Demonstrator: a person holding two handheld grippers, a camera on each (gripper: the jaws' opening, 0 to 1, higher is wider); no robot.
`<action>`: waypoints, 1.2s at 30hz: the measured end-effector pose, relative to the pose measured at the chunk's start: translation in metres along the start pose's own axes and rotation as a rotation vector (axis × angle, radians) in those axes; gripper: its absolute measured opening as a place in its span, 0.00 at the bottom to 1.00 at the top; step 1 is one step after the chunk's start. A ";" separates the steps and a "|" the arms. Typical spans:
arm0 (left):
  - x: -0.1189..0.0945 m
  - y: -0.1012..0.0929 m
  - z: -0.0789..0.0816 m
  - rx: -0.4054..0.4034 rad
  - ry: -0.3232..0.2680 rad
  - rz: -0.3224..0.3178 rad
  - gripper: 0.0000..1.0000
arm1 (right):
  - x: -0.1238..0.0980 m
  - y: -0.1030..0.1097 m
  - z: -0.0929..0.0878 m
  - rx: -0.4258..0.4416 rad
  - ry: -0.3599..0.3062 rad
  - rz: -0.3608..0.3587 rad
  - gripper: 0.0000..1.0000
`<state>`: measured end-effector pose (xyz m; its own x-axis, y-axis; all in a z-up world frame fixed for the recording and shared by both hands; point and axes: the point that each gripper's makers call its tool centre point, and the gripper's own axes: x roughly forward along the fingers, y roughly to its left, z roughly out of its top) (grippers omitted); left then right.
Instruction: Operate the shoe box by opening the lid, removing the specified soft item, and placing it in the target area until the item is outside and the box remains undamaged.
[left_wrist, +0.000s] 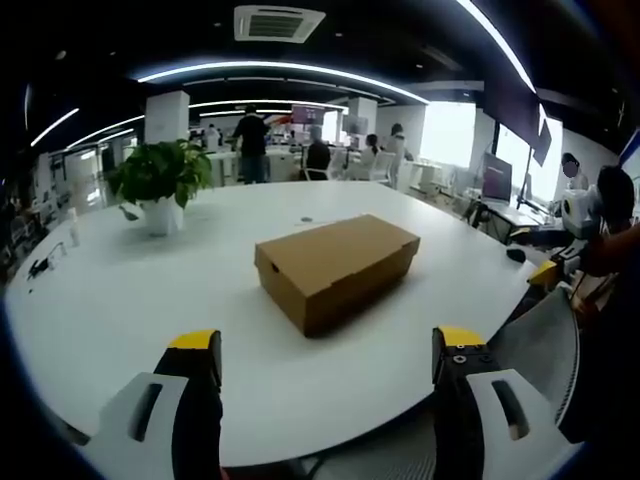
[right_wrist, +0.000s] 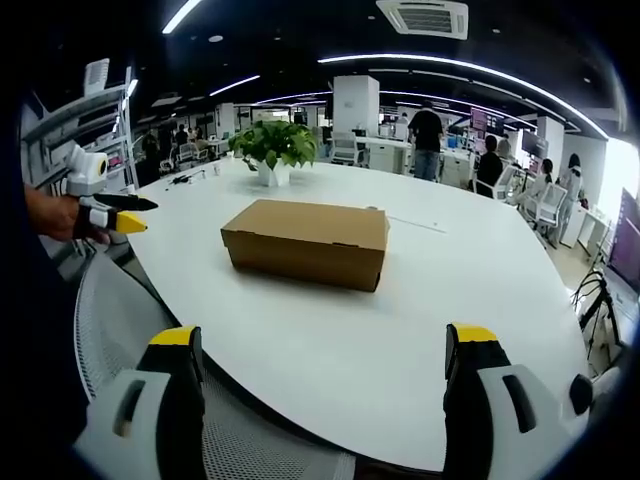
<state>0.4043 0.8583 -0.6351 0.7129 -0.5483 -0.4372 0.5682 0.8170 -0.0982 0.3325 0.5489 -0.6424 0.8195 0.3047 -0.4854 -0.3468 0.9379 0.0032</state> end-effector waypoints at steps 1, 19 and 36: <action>0.000 0.000 0.001 0.002 -0.003 0.001 0.88 | 0.000 0.000 0.000 -0.002 0.001 0.000 0.96; 0.002 0.000 -0.002 -0.004 0.003 -0.005 0.89 | 0.003 0.002 -0.002 0.001 0.011 0.008 0.96; 0.012 -0.001 0.009 0.012 0.002 -0.009 0.89 | 0.009 -0.001 0.003 -0.008 0.015 0.021 0.94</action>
<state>0.4158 0.8489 -0.6326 0.7069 -0.5549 -0.4385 0.5793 0.8100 -0.0910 0.3417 0.5509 -0.6447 0.8050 0.3213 -0.4987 -0.3670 0.9302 0.0067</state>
